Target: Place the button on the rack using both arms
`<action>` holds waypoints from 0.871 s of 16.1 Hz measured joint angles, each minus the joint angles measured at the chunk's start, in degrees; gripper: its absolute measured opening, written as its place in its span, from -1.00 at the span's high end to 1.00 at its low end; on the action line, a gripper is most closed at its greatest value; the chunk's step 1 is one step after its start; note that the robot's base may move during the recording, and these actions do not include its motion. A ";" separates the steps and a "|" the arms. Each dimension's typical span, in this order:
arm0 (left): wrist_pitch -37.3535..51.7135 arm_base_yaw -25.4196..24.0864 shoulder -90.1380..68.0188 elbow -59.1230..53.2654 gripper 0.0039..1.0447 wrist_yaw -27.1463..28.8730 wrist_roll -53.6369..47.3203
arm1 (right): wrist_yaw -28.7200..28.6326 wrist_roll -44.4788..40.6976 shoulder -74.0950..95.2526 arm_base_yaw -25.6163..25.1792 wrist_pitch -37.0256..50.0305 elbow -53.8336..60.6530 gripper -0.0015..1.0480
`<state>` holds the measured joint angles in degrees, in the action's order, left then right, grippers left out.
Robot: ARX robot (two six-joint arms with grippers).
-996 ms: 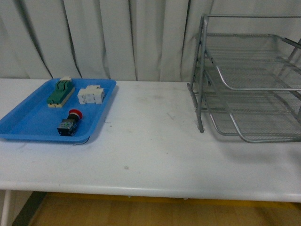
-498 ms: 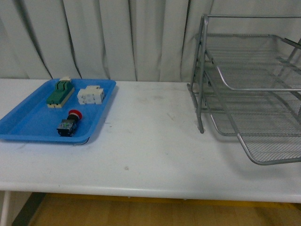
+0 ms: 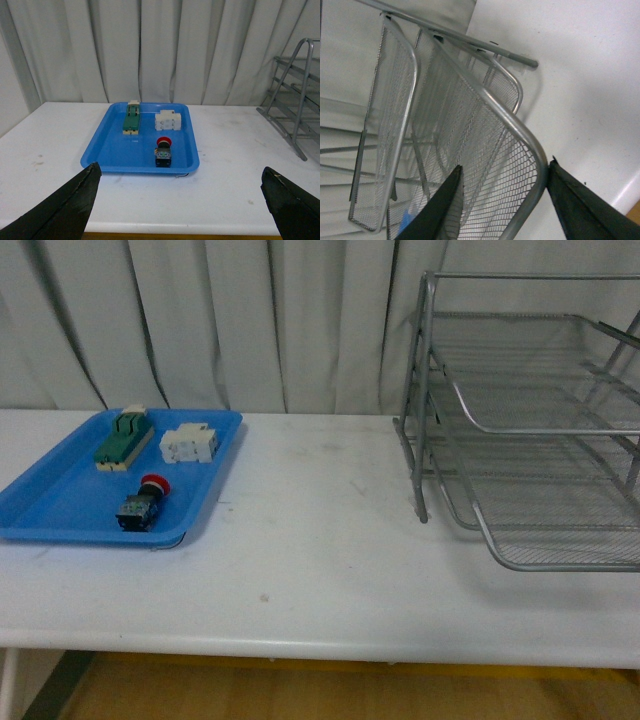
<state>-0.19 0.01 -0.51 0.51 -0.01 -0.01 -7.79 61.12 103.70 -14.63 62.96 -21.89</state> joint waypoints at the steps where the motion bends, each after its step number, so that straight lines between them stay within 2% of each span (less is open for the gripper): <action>1: -0.02 0.00 0.00 0.00 -0.88 0.00 0.00 | -0.17 -0.48 -0.63 0.02 -0.50 0.02 -0.19; 2: 0.00 0.00 0.00 0.00 -0.88 0.02 0.00 | -0.52 -0.76 -1.62 0.04 -1.42 0.09 -0.37; 4: -0.02 0.00 0.02 0.00 -0.88 0.02 0.00 | -1.55 -0.79 -5.14 0.44 -3.82 1.09 -0.86; 9: -0.02 0.00 0.02 0.00 -0.88 0.02 0.00 | -4.63 -2.43 -16.02 -0.15 -10.05 5.79 -0.87; 11: -0.02 0.00 0.00 0.00 -0.88 0.02 0.00 | -8.15 -4.28 -23.98 -2.51 -14.16 7.17 -0.87; 12: -0.02 0.00 0.00 0.00 -0.88 0.02 0.00 | -11.34 -6.10 -30.80 -5.29 -17.73 7.10 -0.87; 14: -0.02 0.00 0.02 0.00 -0.88 0.02 0.00 | -13.62 -7.63 -35.82 -7.87 -20.13 6.54 -0.87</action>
<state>-0.21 0.01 -0.49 0.51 0.01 -0.01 -21.41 53.49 67.88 -22.50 42.83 -15.35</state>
